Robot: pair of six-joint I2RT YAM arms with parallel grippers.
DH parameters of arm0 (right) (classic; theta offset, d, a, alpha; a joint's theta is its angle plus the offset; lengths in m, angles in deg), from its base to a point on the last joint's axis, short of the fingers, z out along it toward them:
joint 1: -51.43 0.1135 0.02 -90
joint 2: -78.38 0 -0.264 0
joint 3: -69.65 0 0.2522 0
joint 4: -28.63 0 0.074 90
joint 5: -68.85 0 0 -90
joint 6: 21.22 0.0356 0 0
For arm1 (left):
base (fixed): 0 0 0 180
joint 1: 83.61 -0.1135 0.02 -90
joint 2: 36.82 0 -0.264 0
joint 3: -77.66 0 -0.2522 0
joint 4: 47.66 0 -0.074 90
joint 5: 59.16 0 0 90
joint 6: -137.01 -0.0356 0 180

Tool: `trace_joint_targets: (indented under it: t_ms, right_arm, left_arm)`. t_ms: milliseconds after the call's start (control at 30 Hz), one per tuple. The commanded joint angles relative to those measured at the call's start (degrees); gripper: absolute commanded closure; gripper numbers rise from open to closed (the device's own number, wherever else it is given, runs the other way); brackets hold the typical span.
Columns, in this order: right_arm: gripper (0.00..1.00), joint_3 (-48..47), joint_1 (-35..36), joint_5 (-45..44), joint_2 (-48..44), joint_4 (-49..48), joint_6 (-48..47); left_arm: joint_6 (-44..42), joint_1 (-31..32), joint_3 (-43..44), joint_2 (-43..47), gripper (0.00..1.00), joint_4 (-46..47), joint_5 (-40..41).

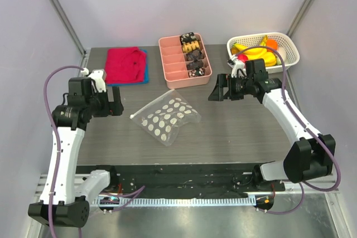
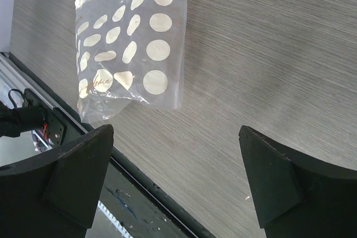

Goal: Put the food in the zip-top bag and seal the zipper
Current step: Pick up the zipper food storage bag at the center of the board.

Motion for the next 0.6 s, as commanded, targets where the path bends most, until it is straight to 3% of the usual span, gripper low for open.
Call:
trace_joint_targets:
  t_ms: [0, 333, 567]
  right_arm:
    - [0.0, -1.4, 1.3, -0.8, 1.3, -3.1, 0.4]
    - [0.0, -3.1, 5.5, -1.8, 6.0, -7.1, 4.0]
    - [0.0, -6.4, 9.7, -1.9, 14.7, -10.3, 8.6]
  left_arm:
    - [-0.1, -0.2, 2.4, 1.8, 0.0, 1.2, -2.9]
    - [0.0, -0.2, -2.0, 8.2, 0.0, 5.6, -4.3]
    - [0.4, -0.2, -4.3, 9.0, 0.0, 7.1, -7.5]
